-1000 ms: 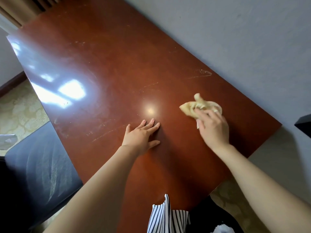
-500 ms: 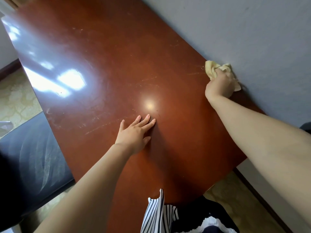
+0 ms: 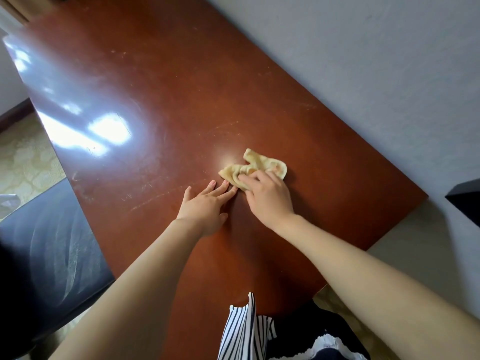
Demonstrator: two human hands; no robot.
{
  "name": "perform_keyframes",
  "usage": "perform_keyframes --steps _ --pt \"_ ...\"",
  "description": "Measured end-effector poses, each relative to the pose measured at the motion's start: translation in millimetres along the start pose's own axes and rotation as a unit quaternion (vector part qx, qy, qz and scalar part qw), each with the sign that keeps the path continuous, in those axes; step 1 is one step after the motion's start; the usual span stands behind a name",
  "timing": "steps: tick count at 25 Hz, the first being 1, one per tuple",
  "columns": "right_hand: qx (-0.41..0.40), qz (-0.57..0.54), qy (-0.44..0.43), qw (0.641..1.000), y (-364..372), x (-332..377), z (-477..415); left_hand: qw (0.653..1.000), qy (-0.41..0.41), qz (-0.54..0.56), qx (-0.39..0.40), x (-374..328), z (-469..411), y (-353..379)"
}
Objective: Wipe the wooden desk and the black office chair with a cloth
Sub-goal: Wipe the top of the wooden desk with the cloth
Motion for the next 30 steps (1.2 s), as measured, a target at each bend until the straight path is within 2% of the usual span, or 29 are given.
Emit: perform_keyframes --steps 3,6,9,15,19,22,24,30 --pt "-0.013 0.007 -0.03 0.999 -11.6 -11.5 27.4 1.0 0.004 0.0 0.002 -0.7 0.2 -0.9" --pt "-0.052 0.045 0.001 0.998 -23.9 -30.6 30.8 1.0 0.004 0.009 0.0 -2.1 0.1 -2.4" --pt "-0.082 0.074 0.066 0.992 -37.3 -56.8 15.0 1.0 0.006 0.01 -0.005 -1.8 -0.5 -3.4" --pt "-0.07 0.098 0.278 0.953 -60.5 -116.8 -54.5 1.0 0.006 0.022 -0.012 0.7 2.4 0.0" --pt "-0.075 0.095 0.324 0.938 -59.6 -119.9 -99.8 0.999 0.004 0.036 -0.015 1.7 2.1 1.0" --pt "-0.056 0.087 0.328 0.939 -53.6 -117.1 -117.6 0.999 0.004 0.04 -0.018 1.8 2.6 2.6" --pt "-0.011 0.085 0.304 0.949 -48.1 -111.1 -124.1 0.999 0.005 0.04 -0.018 2.5 1.7 2.9" --pt "0.057 0.06 0.117 0.99 -10.4 -52.0 -102.6 0.999 0.004 0.038 -0.013 2.3 2.3 2.2"
Point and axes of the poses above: each hand's wrist, its own z-axis away from the middle knuckle, its own y-axis out of the palm, x = y × z, the point moved 2 cm from there along -z, towards the middle knuckle, and after that the axes turned 4 degrees about -x, right-handed, at the moved point
